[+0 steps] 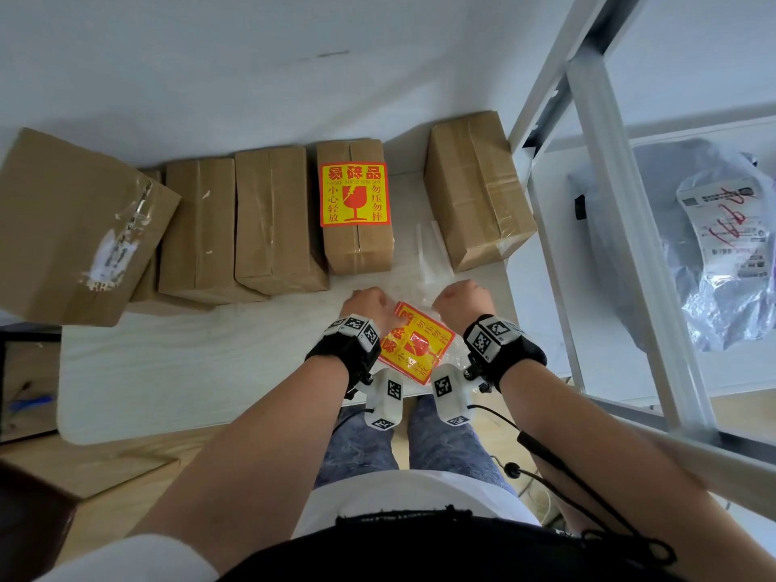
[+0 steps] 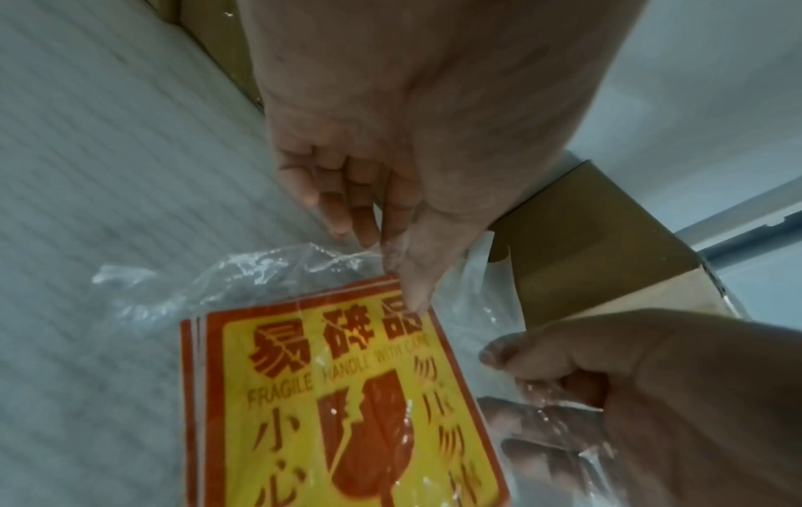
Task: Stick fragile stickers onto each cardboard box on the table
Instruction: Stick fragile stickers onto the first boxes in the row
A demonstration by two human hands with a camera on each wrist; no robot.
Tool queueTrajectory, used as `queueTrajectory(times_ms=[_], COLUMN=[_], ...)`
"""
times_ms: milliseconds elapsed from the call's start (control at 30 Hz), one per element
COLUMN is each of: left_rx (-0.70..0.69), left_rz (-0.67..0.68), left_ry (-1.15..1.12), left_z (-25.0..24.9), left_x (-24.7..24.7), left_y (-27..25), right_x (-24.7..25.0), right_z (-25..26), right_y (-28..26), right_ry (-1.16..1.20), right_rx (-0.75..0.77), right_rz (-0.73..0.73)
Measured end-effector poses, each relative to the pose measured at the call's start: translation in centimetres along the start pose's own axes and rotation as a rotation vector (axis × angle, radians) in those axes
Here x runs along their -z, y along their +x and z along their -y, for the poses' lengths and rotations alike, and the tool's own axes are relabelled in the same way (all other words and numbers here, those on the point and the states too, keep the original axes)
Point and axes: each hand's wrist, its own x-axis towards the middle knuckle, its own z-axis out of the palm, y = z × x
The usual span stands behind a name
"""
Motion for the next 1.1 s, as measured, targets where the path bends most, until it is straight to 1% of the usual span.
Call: queueTrajectory(times_ms=[67,233,367,500,567,633,733,833,867,967,1033,1100], left_rx=[-0.016,-0.084,-0.217,-0.228,-0.240,-0.271,-0.298,-0.282,-0.276,-0.265,-0.231,-0.168], left_rz=[-0.022,-0.054,-0.122,-0.143,-0.150,-0.182,-0.287,-0.404,-0.431,-0.508,-0.569,-0.623], left_ry=[-0.020,-0.192,-0.273,-0.389,-0.400,-0.408,-0.486,-0.554,-0.576,-0.652,-0.707,-0.773], left_z=[0.0,-0.8,-1.1,-1.0,-1.1,-1.3,-1.9,-2.3,-2.3,-2.1,-2.0,-1.7], left_x=[0.6,2.6,4.7,6.5,7.4,8.3,9.8,11.3,11.8,13.2,13.8,14.3], left_y=[-0.1,-1.0,-2.2,-3.1,-3.5,-3.8,-4.1,-4.3,-4.3,-4.4,-4.4,-4.3], right_x=[0.6,2.8,3.9,4.5,5.0,5.7,6.4,7.0,7.3,8.1,8.3,8.3], right_z=[0.7,2.9,4.2,5.6,6.4,7.0,7.8,8.5,8.7,9.1,9.5,9.7], right_y=[-0.2,-0.9,-1.4,-2.1,-2.4,-2.6,-2.6,-2.5,-2.4,-2.2,-2.3,-2.5], right_ry=[0.044,0.116,0.155,0.123,0.091,0.077,0.119,0.184,0.189,0.152,0.220,0.284], right_rx=[0.030,0.140,0.209,0.283,0.307,0.316,0.337,0.442,0.451,0.395,0.385,0.395], right_rz=[-0.041,-0.117,-0.115,-0.159,-0.199,-0.267,-0.372,-0.507,-0.549,-0.679,-0.761,-0.839])
